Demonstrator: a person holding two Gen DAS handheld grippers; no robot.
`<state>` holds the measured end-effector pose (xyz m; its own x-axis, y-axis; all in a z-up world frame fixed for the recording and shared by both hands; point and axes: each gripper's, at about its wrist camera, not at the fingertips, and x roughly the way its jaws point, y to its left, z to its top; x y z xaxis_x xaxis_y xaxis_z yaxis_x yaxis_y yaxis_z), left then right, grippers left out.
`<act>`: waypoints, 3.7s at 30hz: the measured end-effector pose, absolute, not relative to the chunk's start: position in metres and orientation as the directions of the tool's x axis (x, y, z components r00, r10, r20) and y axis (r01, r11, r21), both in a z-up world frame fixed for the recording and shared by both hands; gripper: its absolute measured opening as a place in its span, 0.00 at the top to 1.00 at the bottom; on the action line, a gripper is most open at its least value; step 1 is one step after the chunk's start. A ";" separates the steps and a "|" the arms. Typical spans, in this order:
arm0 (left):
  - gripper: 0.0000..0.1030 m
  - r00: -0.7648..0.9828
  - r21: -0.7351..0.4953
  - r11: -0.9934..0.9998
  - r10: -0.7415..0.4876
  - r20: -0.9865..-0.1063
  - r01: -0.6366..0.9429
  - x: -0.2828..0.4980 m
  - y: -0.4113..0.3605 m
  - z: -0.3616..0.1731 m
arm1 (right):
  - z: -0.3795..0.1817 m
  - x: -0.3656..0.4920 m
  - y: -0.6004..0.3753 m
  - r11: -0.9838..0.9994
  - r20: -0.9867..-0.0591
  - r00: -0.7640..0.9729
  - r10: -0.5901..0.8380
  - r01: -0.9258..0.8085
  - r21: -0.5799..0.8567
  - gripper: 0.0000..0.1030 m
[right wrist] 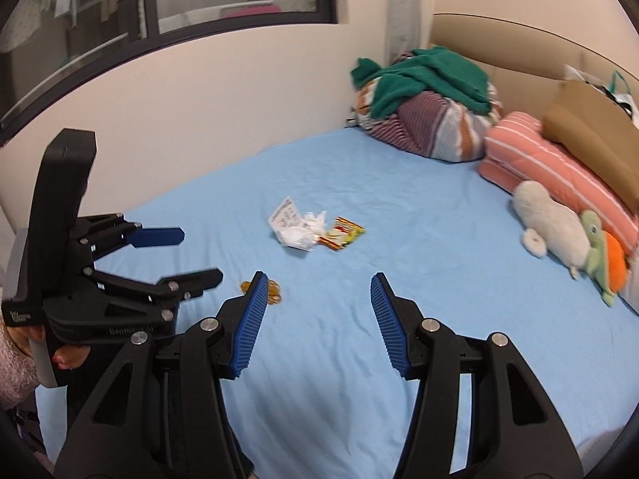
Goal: Collect trash
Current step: 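Move both open tools back over the bed toward the orange rubber bands, then grasp the orange rubber bands with the left tool while the right tool grasps the white tissue, then carry the rubber bands and white tissue to the grey bin and open both tools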
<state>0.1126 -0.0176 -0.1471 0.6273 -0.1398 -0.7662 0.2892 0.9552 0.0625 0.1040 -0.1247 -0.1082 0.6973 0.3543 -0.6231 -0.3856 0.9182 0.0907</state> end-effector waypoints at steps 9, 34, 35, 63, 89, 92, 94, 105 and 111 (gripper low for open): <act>0.33 0.526 0.040 0.961 -0.114 -0.843 0.272 0.143 0.024 -0.199 | -0.150 0.159 -0.055 0.894 -0.662 0.650 0.375 -0.442 0.072 0.50; 0.37 0.282 0.002 0.922 -0.117 -0.952 0.387 0.226 0.030 -0.296 | -0.271 0.305 0.005 0.884 -0.752 0.548 0.367 -0.457 0.098 0.50; 0.38 0.281 0.008 0.921 -0.111 -0.953 0.389 0.228 0.029 -0.298 | -0.276 0.311 0.005 0.883 -0.754 0.542 0.371 -0.457 0.106 0.50; 0.82 0.287 -0.067 0.898 -0.209 -0.935 0.435 0.247 0.031 -0.310 | -0.307 0.346 0.010 0.869 -0.766 0.515 0.385 -0.483 0.112 1.00; 0.82 0.402 -0.049 0.924 -0.212 -0.891 0.380 0.199 0.026 -0.252 | -0.201 0.250 -0.058 0.900 -0.705 0.621 0.342 -0.431 0.057 1.00; 0.82 0.417 -0.046 0.924 -0.215 -0.883 0.380 0.191 0.020 -0.239 | -0.191 0.234 -0.072 0.906 -0.702 0.630 0.331 -0.419 0.051 1.00; 0.82 0.429 -0.042 0.924 -0.217 -0.877 0.381 0.183 0.014 -0.229 | -0.183 0.220 -0.081 0.911 -0.698 0.638 0.325 -0.410 0.049 1.00; 0.82 0.488 -0.024 0.898 -0.260 -0.833 0.438 0.139 -0.032 -0.180 | -0.139 0.141 -0.144 0.946 -0.652 0.712 0.262 -0.325 0.026 1.00; 0.82 0.506 -0.013 0.869 -0.301 -0.808 0.495 0.114 -0.070 -0.152 | -0.117 0.097 -0.182 0.966 -0.624 0.753 0.209 -0.258 0.013 1.00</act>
<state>0.1144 -0.0697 -0.1517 0.5062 -0.3005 -0.8084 0.4947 0.8690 -0.0133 0.0971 -0.1819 -0.1174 0.7528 0.2091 -0.6242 -0.2576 0.9662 0.0131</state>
